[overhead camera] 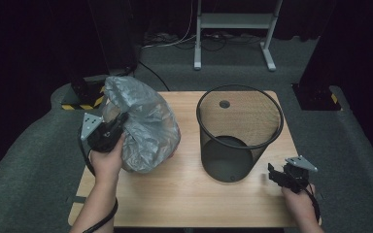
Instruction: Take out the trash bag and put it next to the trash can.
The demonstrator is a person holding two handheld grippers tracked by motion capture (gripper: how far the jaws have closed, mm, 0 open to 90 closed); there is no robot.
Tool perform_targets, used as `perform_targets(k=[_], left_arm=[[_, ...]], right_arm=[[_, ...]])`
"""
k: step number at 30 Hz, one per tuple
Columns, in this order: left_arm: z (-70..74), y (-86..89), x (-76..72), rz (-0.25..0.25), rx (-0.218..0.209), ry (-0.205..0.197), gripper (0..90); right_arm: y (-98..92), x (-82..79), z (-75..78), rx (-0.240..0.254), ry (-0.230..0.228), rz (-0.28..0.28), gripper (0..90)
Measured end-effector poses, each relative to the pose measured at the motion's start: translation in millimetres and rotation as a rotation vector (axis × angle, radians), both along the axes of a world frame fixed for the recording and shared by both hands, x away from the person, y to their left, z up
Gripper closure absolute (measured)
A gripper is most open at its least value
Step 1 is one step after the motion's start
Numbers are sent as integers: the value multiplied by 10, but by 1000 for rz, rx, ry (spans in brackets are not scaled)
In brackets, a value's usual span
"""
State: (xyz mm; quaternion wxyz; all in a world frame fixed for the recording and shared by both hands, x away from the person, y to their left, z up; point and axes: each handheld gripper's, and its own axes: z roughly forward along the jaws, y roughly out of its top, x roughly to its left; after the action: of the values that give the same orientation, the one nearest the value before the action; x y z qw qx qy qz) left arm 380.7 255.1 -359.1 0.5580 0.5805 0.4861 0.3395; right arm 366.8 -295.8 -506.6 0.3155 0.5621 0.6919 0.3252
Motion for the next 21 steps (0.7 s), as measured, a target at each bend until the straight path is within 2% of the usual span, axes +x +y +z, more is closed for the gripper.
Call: perform_targets(k=[3, 10, 14, 17, 21], left_arm=[[20, -81, 138, -1, 35, 10, 888], [46, -320, 467, -3, 65, 27, 888], [23, -435, 605, 6, 58, 26, 888], [-53, -520, 698, 10, 78, 36, 888], [-277, -636, 773, 0, 89, 95, 887]], right_arm=[[-9, 4, -2, -4, -3, 4, 197], [6, 11, 1, -3, -2, 9, 197], [25, 8, -1, -7, -8, 18, 197], [44, 3, 3, -10, -8, 32, 197], [44, 6, 6, -7, -12, 34, 197]])
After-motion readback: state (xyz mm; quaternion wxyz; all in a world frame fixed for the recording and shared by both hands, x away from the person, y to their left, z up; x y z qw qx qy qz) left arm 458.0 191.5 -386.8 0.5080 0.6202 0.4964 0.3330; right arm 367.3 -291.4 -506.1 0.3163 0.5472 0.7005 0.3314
